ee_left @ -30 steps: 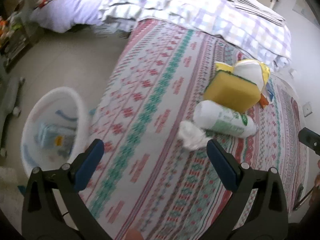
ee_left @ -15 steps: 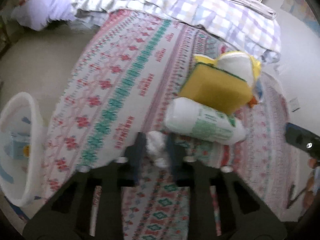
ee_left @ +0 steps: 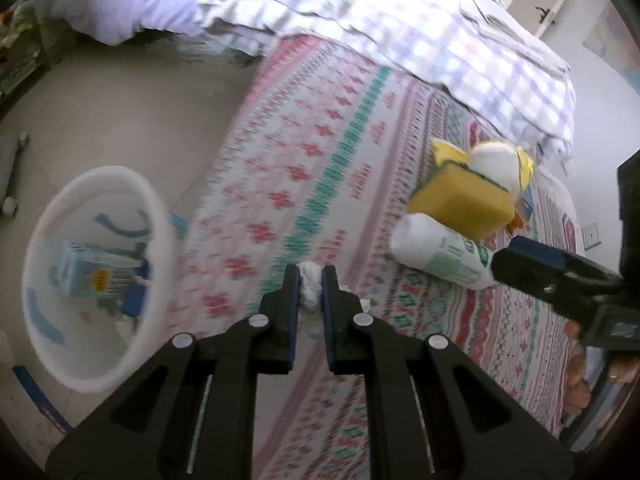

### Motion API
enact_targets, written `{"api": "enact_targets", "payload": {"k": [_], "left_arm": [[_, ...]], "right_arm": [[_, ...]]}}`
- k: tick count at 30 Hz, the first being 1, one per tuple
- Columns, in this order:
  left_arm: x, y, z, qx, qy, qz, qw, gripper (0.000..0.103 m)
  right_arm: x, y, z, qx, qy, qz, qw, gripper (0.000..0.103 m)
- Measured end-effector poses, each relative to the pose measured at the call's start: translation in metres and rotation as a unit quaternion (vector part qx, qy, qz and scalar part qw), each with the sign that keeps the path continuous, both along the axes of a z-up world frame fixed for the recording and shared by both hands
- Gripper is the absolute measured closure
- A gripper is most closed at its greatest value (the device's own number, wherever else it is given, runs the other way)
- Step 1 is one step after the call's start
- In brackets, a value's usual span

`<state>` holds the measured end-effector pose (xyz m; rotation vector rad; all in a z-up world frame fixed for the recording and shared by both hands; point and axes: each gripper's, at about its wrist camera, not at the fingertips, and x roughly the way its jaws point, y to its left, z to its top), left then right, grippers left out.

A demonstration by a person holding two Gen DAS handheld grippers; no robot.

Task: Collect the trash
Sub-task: 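Grasp the second white milk bottle with the right tool while the left tool carries the tissue, then release the tissue into the wastebasket with the left tool while the right tool carries the bottle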

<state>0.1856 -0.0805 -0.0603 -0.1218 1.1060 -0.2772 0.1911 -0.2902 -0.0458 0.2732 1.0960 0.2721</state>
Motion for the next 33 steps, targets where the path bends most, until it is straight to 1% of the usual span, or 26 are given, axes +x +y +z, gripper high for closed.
{"api": "enact_targets", "payload": {"k": [2, 8, 12, 13, 15, 16, 17, 19, 21, 27, 33], "left_arm": [[-0.003, 0.012, 0.004, 0.001, -0.005, 0.007, 1.0000, 0.091], [-0.012, 0.038, 0.008, 0.003, -0.004, 0.018, 0.9998, 0.091], [-0.016, 0.050, 0.011, 0.006, -0.007, 0.025, 0.9996, 0.091], [-0.017, 0.053, 0.012, 0.007, -0.008, 0.026, 0.9996, 0.091], [-0.020, 0.057, 0.014, 0.006, -0.011, 0.028, 0.9995, 0.091], [-0.021, 0.059, 0.015, 0.006, -0.012, 0.030, 0.9995, 0.091], [-0.022, 0.061, 0.016, 0.006, -0.014, 0.031, 0.9994, 0.091], [-0.026, 0.066, 0.020, 0.003, -0.017, 0.034, 0.9993, 0.091], [-0.028, 0.070, 0.023, 0.002, -0.021, 0.036, 0.9991, 0.091], [-0.034, 0.081, 0.027, 0.002, -0.028, 0.042, 0.9987, 0.091], [-0.038, 0.098, 0.031, -0.003, -0.034, 0.056, 0.9978, 0.091]], "right_arm": [[0.003, 0.011, -0.005, -0.015, 0.000, 0.013, 1.000, 0.014], [0.010, 0.029, -0.029, -0.090, 0.016, 0.031, 0.995, 0.015], [0.009, 0.037, -0.039, -0.123, 0.028, 0.048, 0.991, 0.038], [0.008, 0.038, -0.040, -0.130, 0.029, 0.053, 0.990, 0.041], [0.003, 0.044, -0.041, -0.155, 0.026, 0.064, 0.986, 0.053], [0.003, 0.046, -0.041, -0.161, 0.025, 0.067, 0.984, 0.055], [0.002, 0.048, -0.040, -0.162, 0.024, 0.070, 0.984, 0.058], [-0.001, 0.050, -0.036, -0.167, 0.019, 0.071, 0.983, 0.059], [-0.006, 0.052, -0.029, -0.163, 0.014, 0.071, 0.984, 0.065], [-0.018, 0.057, -0.010, -0.147, 0.000, 0.076, 0.986, 0.065], [-0.027, 0.057, 0.007, -0.110, -0.006, 0.063, 0.992, 0.065]]}}
